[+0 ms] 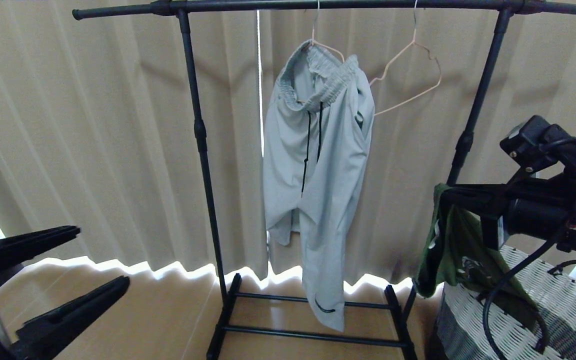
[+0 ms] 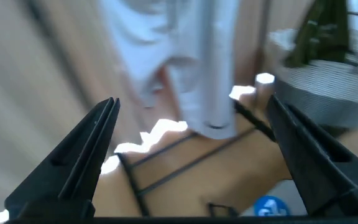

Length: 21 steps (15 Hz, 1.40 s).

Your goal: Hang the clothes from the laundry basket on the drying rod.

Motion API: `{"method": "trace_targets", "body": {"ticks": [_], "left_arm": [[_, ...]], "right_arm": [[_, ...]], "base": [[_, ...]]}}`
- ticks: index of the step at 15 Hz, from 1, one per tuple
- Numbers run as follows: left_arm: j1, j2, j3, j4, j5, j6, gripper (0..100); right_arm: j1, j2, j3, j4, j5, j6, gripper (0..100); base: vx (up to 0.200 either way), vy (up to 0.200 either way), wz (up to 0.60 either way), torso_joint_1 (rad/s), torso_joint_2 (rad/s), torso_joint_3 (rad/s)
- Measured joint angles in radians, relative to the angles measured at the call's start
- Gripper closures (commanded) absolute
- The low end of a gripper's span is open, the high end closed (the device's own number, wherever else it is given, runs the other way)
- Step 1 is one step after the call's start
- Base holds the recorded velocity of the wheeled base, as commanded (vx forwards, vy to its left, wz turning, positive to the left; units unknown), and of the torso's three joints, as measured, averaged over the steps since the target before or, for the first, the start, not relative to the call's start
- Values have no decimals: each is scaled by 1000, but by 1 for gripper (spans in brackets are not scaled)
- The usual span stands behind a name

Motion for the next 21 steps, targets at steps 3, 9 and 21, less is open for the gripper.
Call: {"method": "trace_targets", "body": {"ticks": [3,9,21], "left_arm": [[-186,200,-90,-63,63,-75,0],[-485,562,-235,-195,202,-188,0],[-647,1210,-839,-214,381,-297,0]], "right_arm": [[5,-3,-31,-6,25,13,100],[9,-30,-76,3,43,69,100],[21,-79,-104,2,81,102,100]], "base": [[0,0,0,0,0,0],[0,0,0,0,0,0],[0,0,0,0,0,0]]}}
